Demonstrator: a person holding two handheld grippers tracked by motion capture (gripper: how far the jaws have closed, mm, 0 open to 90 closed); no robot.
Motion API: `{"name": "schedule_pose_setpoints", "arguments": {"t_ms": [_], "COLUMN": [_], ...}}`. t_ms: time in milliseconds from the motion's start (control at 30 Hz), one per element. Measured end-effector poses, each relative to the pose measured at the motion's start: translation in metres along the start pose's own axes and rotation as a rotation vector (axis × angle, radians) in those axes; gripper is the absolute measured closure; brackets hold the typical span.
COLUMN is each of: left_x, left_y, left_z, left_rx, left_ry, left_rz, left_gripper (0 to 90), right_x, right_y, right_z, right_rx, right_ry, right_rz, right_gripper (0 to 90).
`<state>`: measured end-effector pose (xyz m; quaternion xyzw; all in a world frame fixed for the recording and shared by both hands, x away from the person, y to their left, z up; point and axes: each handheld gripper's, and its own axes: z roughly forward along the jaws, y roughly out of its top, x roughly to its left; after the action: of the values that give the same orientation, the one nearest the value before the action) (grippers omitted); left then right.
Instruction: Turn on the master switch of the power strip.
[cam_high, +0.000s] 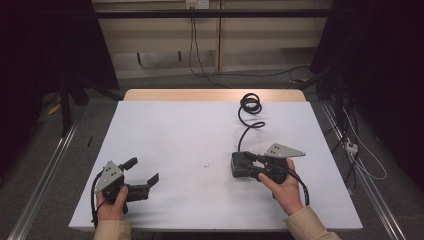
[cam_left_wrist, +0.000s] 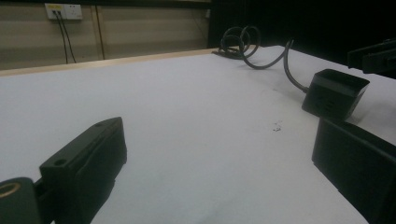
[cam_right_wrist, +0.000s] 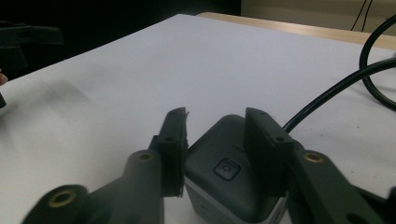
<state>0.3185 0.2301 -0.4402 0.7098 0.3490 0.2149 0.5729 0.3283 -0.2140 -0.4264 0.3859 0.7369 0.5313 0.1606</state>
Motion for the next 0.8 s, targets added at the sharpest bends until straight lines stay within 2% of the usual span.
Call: {"name": "schedule_pose_setpoints", "arguments": {"t_ms": [800], "left_x": [-0.0005], "left_y": [0.0004], "left_z": [0.0010], "left_rx": [-0.002], "left_ry": [-0.003], "left_rz": [0.000], "left_gripper": [2.8], "right_x": [0.0001], "right_y": [0.0023], "right_z": [-0.0067], "right_rx": [0.001], "right_ry": [0.005], "right_rz": [0.006], "right_gripper": [25.7]}}
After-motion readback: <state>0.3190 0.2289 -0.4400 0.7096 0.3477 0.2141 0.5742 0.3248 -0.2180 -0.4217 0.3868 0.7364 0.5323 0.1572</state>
